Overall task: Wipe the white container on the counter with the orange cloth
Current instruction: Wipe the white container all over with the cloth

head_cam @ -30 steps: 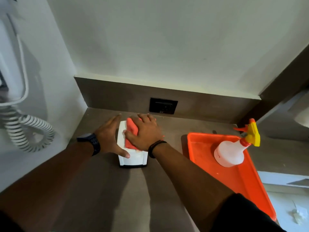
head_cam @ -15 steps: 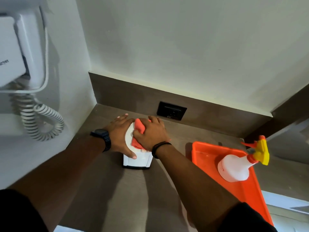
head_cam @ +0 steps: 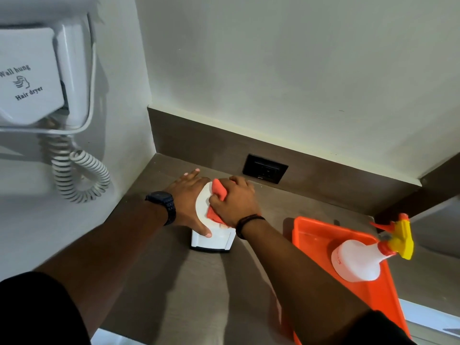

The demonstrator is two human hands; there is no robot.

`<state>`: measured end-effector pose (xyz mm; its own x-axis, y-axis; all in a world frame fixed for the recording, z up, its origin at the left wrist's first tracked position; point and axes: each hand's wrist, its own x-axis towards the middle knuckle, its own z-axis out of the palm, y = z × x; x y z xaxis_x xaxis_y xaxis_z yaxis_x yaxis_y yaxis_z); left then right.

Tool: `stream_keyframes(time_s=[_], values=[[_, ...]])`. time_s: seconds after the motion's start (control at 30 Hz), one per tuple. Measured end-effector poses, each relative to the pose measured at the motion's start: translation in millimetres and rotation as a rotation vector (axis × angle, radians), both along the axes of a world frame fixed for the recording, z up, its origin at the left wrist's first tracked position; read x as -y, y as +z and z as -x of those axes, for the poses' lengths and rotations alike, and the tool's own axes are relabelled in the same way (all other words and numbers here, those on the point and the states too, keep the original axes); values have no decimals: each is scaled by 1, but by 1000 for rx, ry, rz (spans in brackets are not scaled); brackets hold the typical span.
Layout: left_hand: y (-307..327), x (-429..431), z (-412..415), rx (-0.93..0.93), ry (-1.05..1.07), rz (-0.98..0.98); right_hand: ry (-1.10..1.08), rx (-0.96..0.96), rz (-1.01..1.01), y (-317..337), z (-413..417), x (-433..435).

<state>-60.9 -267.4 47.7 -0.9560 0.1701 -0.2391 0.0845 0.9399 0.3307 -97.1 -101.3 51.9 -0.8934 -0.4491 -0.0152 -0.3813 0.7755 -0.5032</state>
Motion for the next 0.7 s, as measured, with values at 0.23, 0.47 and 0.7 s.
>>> stream_keyframes(time_s=[0.23, 0.47, 0.7], values=[[-3, 0, 2, 6, 1, 8, 199, -79, -105, -1, -3, -20], [-5, 2, 3, -31, 25, 23, 80, -41, -36, 5, -4, -4], [-8, -2, 3, -38, 35, 37, 100, -29, -64, 3, -1, -21]])
